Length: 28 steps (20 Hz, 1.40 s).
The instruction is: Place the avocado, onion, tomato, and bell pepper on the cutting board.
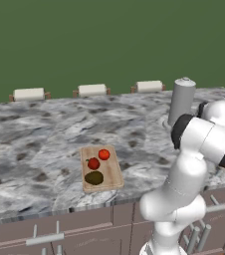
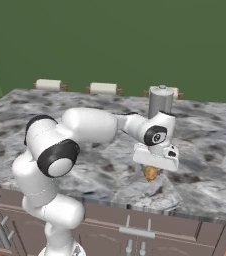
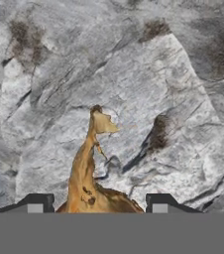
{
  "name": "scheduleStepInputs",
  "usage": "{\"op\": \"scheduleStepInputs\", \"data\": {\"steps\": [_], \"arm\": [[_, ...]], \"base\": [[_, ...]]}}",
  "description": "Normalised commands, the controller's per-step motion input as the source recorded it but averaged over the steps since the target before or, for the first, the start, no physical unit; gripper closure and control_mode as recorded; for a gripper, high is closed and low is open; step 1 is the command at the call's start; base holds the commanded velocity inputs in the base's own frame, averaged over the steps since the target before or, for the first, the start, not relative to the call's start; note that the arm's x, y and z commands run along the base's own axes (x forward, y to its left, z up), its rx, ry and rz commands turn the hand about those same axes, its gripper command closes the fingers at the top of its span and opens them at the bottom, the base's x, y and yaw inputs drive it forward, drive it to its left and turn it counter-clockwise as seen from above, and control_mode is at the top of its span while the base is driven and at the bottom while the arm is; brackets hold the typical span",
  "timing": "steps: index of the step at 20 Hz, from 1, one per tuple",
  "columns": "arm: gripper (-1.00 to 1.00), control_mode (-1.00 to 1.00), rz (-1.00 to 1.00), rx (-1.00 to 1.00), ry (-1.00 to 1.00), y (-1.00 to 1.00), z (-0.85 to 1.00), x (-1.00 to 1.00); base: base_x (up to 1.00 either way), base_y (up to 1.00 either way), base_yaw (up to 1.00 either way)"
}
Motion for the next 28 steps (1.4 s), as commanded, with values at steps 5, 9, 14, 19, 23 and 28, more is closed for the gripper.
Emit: {"op": "scheduleStepInputs", "data": {"steps": [5,9,14,19,23,28], "arm": [[1.0,-1.0,0.1,0.0,-0.01,0.72,0.23,-0.03],[1.0,-1.0,0.09,0.0,-0.07,0.76,0.34,-0.09],[1.0,-1.0,0.08,0.0,-0.09,0.82,0.37,-0.12],[1.0,-1.0,0.11,0.0,-0.05,0.76,0.26,-0.06],[1.0,-1.0,0.18,0.0,-0.06,0.63,0.13,-0.03],[1.0,-1.0,0.15,0.0,-0.09,0.7,0.1,0.0]], "base": [[0.0,0.0,0.0],[0.0,0.0,0.0],[0.0,0.0,0.0],[0.0,0.0,0.0],[0.0,0.0,0.0],[0.0,0.0,0.0]]}}
